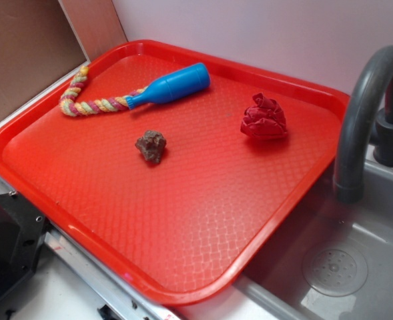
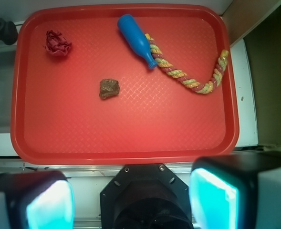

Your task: Grab the red paper.

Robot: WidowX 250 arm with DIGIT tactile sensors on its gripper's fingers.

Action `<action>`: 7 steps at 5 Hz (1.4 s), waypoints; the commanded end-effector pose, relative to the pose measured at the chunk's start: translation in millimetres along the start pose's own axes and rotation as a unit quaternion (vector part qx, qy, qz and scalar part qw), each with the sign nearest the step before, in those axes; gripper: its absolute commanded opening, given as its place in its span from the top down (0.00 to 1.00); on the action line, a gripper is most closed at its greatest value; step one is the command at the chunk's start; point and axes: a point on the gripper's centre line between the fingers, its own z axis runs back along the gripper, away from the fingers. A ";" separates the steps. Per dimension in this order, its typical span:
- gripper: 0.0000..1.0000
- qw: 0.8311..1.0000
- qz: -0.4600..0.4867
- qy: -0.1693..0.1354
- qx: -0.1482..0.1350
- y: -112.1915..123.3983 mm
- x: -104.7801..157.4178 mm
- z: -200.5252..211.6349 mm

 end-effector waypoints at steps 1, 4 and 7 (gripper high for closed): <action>0.00 1.000 0.000 0.000 0.000 0.0 0.0 0.0; 0.00 0.949 -0.302 -0.088 -0.001 -18.1 51.6 -39.7; 0.00 0.854 -0.500 -0.141 -0.022 -73.0 124.0 -105.7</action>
